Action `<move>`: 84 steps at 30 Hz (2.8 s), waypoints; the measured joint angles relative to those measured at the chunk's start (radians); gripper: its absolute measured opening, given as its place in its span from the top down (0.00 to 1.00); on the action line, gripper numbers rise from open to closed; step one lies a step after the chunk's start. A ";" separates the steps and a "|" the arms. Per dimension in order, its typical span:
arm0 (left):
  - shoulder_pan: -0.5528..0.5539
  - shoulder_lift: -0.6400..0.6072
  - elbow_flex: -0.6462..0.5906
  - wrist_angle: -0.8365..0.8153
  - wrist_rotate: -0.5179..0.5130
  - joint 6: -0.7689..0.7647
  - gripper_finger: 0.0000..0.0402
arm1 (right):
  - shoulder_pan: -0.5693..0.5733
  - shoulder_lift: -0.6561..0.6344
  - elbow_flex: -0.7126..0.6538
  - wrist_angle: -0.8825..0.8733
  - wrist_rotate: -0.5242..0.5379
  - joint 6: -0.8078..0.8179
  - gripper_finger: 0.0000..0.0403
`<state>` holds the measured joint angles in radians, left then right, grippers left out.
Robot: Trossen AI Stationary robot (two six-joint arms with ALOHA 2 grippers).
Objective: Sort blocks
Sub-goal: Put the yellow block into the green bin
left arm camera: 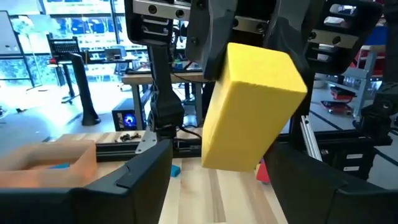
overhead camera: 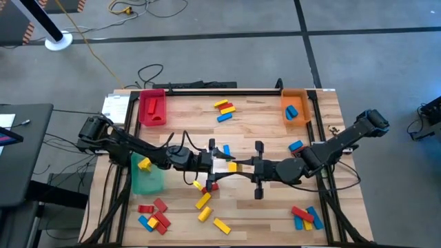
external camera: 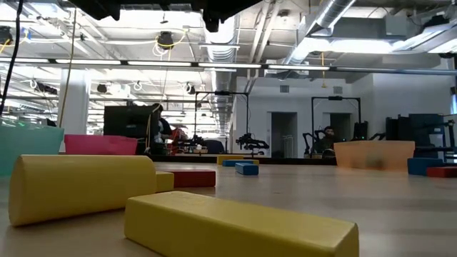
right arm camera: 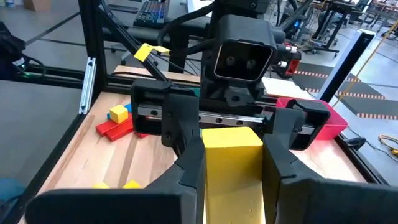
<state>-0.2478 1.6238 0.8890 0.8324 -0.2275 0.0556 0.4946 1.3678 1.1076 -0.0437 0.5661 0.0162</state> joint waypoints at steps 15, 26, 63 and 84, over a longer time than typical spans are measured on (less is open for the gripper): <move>0.000 -0.001 0.001 0.072 0.098 0.037 0.52 | -0.018 0.001 0.000 0.039 -0.024 -0.017 0.78; -0.003 -0.001 0.001 0.072 0.096 0.075 0.68 | -0.021 0.001 0.000 0.047 -0.022 -0.016 0.78; -0.048 -0.696 0.001 -1.447 -0.073 -0.207 0.68 | -0.021 0.001 0.000 -0.517 0.011 0.324 0.36; -0.161 -0.612 0.001 -2.080 0.196 -0.647 0.68 | -0.005 0.001 0.000 -0.591 0.010 0.395 0.36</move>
<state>-0.4083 1.0116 0.8898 -1.2476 -0.0315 -0.5913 0.4898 1.3692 1.1076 -0.6344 0.5766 0.4113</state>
